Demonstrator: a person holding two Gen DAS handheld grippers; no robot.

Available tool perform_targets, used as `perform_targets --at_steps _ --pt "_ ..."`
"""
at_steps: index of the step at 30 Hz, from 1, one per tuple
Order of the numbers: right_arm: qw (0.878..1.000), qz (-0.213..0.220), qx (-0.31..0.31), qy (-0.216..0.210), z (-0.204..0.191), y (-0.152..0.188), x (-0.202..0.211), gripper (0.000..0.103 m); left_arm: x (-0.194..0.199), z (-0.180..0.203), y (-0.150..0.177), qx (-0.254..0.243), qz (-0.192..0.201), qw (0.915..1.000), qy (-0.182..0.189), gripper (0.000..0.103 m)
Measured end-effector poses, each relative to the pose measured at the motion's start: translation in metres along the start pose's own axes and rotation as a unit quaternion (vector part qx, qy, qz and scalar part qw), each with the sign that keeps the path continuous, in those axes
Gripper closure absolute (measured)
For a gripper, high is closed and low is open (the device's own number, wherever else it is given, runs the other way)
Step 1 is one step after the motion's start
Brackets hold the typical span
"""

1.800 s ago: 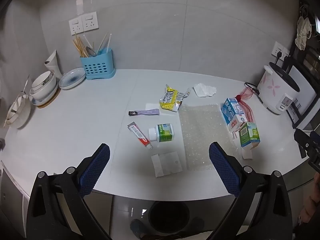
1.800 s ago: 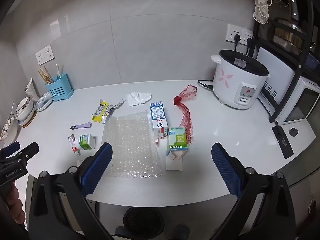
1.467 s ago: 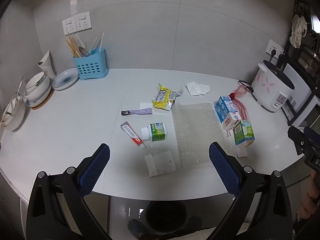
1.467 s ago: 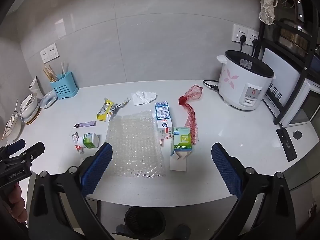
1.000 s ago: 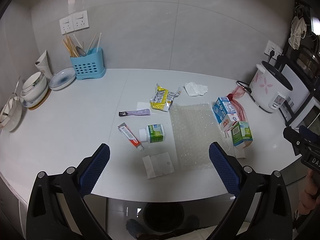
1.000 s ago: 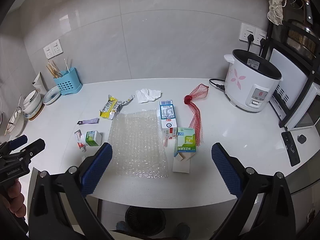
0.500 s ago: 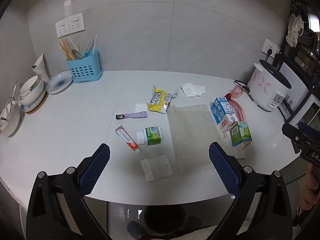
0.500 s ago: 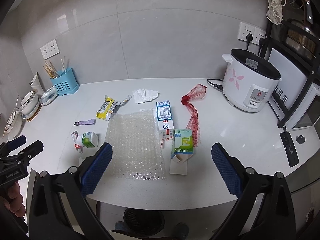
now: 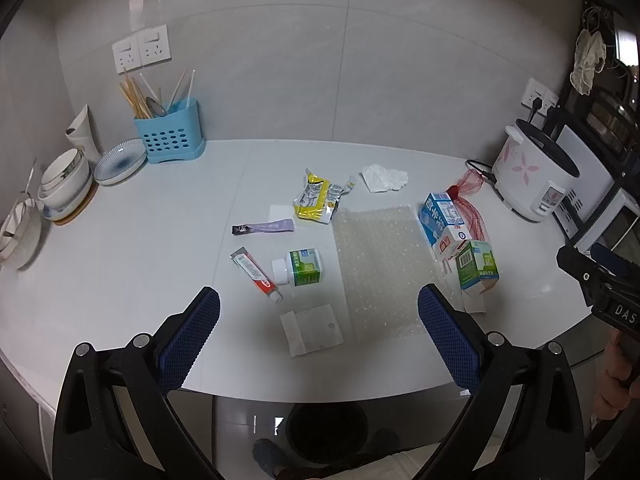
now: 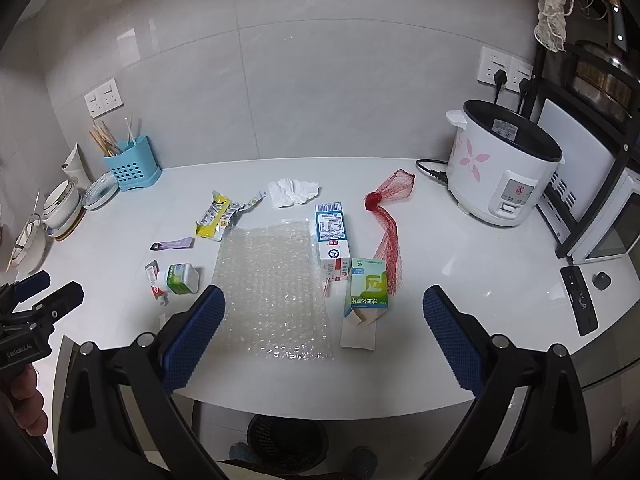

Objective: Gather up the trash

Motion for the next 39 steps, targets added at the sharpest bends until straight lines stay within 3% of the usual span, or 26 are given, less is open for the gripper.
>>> perform_targets --at_steps 39 --pt "1.0 -0.001 0.002 0.007 -0.0009 -0.0046 -0.0011 0.008 -0.002 -0.0043 -0.0012 0.017 -0.011 0.9998 -0.006 0.006"
Point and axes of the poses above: each gripper's, at about its wrist camera, not at the fingertips, and x roughly against the way its jaws point, z to its right, y to its underside, the point moved 4 cm from there along -x, roughly the way its jaws point, and after that the axes turned 11 degrees about -z, right-handed, at the moved point
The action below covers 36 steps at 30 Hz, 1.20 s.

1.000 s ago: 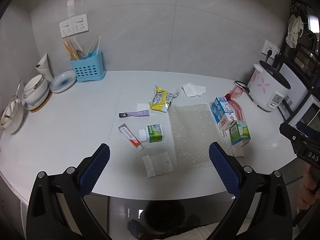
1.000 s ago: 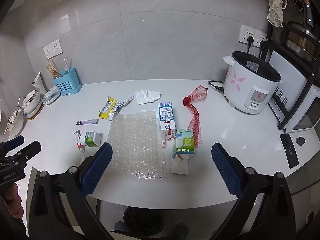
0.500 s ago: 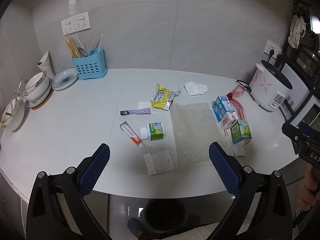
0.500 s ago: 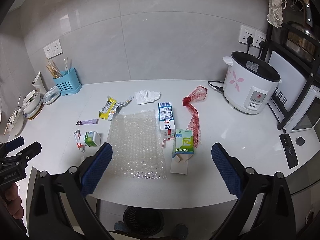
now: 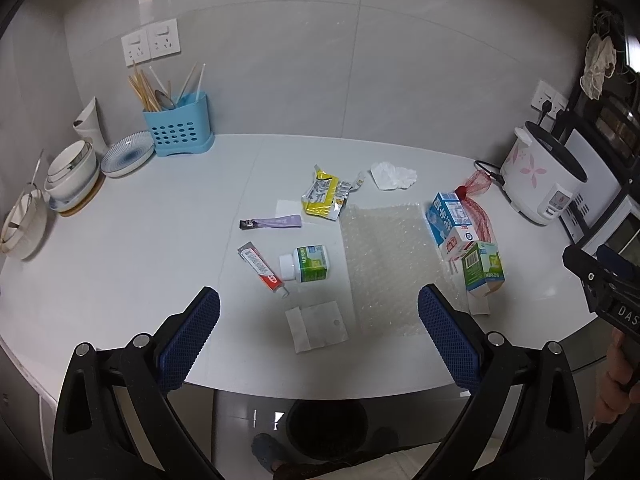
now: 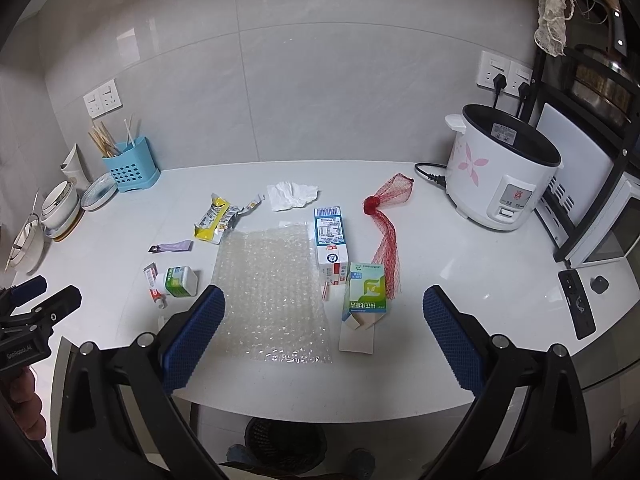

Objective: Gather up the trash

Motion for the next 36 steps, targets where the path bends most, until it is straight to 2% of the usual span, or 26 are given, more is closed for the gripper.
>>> perform_targets --at_steps 3,6,14,23,30,36 --pt "1.0 -0.005 -0.001 0.0 0.0 -0.006 -0.007 0.008 -0.002 -0.003 -0.004 0.006 0.001 1.0 0.001 0.006" --pt "1.0 -0.009 0.001 0.003 0.001 -0.012 -0.016 0.008 -0.016 -0.014 -0.009 0.024 -0.016 0.9996 -0.006 0.006" --pt "0.999 -0.049 0.014 0.018 0.008 -0.03 -0.073 0.008 -0.078 -0.063 -0.03 0.082 -0.069 0.9929 -0.051 0.006" --pt "0.992 -0.129 -0.006 0.014 0.024 -0.04 -0.142 0.011 -0.152 -0.106 -0.05 0.159 -0.138 0.9744 -0.079 0.006" --pt "0.988 -0.155 -0.015 0.018 0.03 -0.049 -0.164 0.014 -0.197 -0.12 -0.058 0.184 -0.18 0.9601 -0.109 0.006" --pt "0.984 -0.173 -0.02 0.024 0.037 -0.052 -0.178 0.016 -0.229 -0.121 -0.054 0.205 -0.221 0.9483 -0.1 0.006"
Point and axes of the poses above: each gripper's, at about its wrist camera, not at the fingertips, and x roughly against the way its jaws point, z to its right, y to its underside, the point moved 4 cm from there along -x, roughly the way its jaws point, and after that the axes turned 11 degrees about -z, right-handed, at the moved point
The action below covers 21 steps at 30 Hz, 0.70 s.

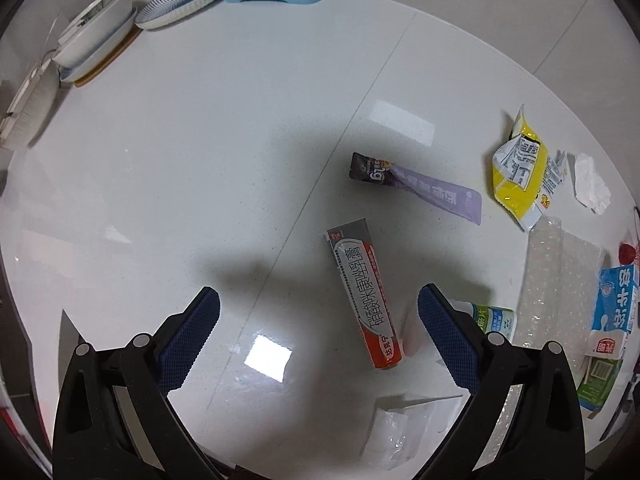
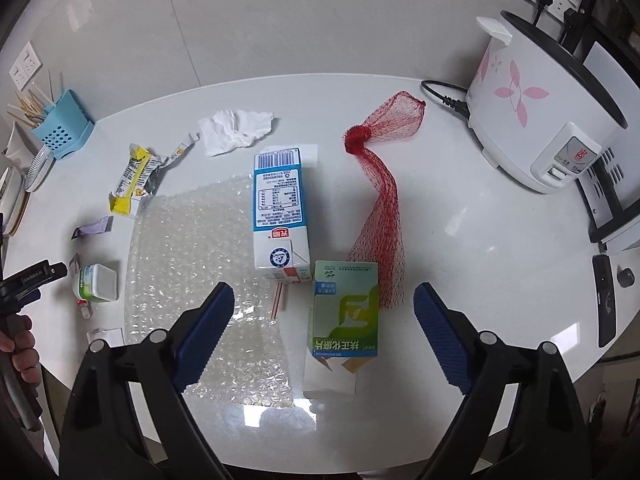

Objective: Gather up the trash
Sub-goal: 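Grasp the toothpaste tube with the left tool while the right tool grasps the green medicine box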

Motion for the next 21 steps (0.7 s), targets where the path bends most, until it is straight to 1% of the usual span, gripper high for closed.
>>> perform_targets --at_steps 3,5,8,10,11,14,16,20,21 --pt "1.0 -0.012 -0.006 -0.006 0.005 -0.002 -0.008 0.019 -0.016 -0.001 -0.003 0.019 -0.028 0.9994 0.006 0.006" --pt "1.0 -0.019 -0.01 -0.007 0.008 -0.002 -0.013 0.019 -0.024 -0.001 -0.005 0.026 -0.039 0.9989 0.007 0.006" --pt "0.999 -0.034 -0.016 -0.012 0.012 -0.004 -0.025 0.02 -0.032 0.0 -0.006 0.028 -0.049 0.9984 0.006 0.006" --pt "0.999 -0.046 -0.021 -0.013 0.014 -0.005 -0.035 0.023 -0.037 -0.003 -0.007 0.033 -0.057 0.9978 0.006 0.008" --pt "0.998 -0.053 -0.023 -0.016 0.015 -0.006 -0.039 0.024 -0.039 -0.004 -0.007 0.038 -0.062 0.9973 0.01 0.007" --pt "0.998 -0.064 -0.022 -0.015 0.014 -0.007 -0.049 0.025 -0.038 -0.007 -0.005 0.048 -0.069 0.9965 0.009 0.01" --pt "0.997 -0.073 -0.02 -0.011 0.013 -0.007 -0.056 0.026 -0.038 -0.008 -0.004 0.048 -0.072 0.9962 0.009 0.016" --pt "0.996 -0.088 -0.02 -0.01 0.012 -0.009 -0.066 0.031 -0.033 -0.004 -0.003 0.04 -0.079 0.9961 0.001 0.024" --pt "0.996 -0.091 -0.02 -0.01 0.012 -0.01 -0.069 0.032 -0.032 -0.004 -0.002 0.039 -0.081 0.996 0.001 0.029"
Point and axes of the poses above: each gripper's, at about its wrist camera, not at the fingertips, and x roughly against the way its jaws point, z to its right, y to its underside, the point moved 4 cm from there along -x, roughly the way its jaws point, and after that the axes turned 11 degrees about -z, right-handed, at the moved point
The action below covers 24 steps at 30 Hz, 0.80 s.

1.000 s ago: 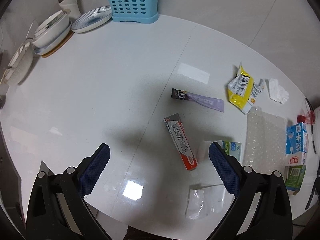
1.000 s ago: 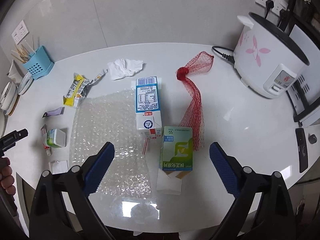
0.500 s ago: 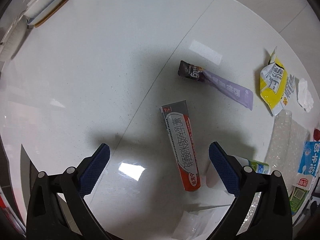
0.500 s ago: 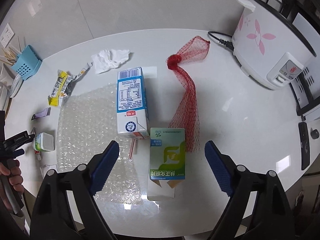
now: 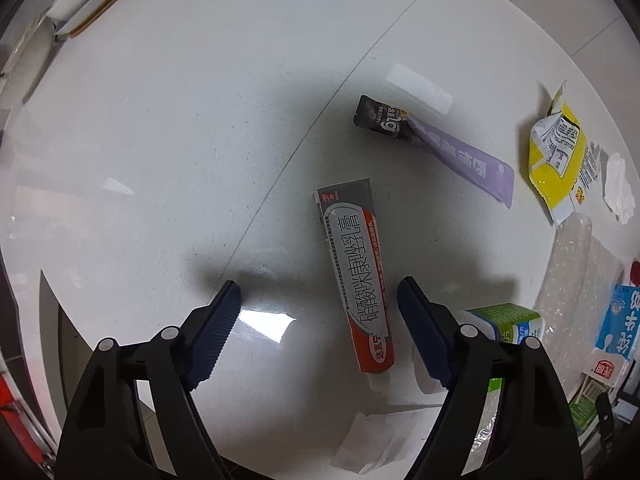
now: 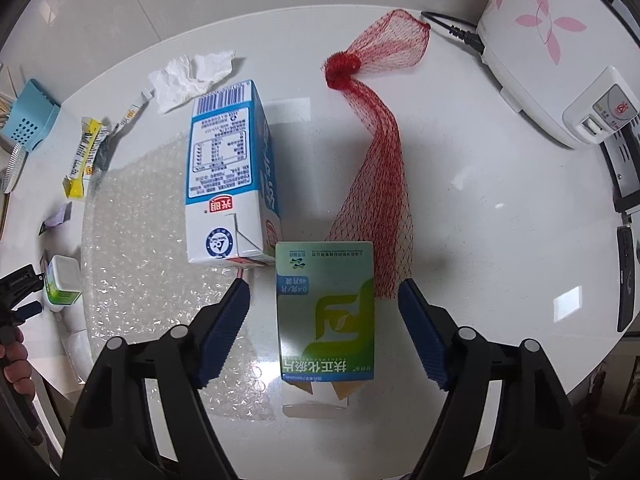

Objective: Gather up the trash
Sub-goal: 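Grasp the toothpaste tube with the left tool while the right tool grasps the green medicine box, then carry the toothpaste tube and medicine box down over the green wastebasket with both tools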

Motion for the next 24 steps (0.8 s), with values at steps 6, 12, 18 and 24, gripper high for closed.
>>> perform_targets --at_steps 6,12,18,24 --pt "1.0 -0.017 0.001 0.003 -0.001 -0.005 -0.011 0.04 0.01 0.003 0.002 -0.016 -0.005 0.9999 0.003 0.066" --pt "1.0 -0.027 -0.006 0.0 -0.001 -0.006 -0.018 0.057 0.026 0.004 0.002 -0.032 -0.004 0.9995 0.008 0.083" --pt "1.0 -0.015 -0.018 -0.003 0.003 -0.002 -0.012 0.058 0.032 -0.013 0.002 -0.045 0.015 0.9986 0.021 0.083" --pt "0.999 -0.003 -0.031 -0.012 0.001 0.007 0.0 0.058 0.058 -0.024 0.013 -0.075 0.065 0.9949 0.019 0.083"
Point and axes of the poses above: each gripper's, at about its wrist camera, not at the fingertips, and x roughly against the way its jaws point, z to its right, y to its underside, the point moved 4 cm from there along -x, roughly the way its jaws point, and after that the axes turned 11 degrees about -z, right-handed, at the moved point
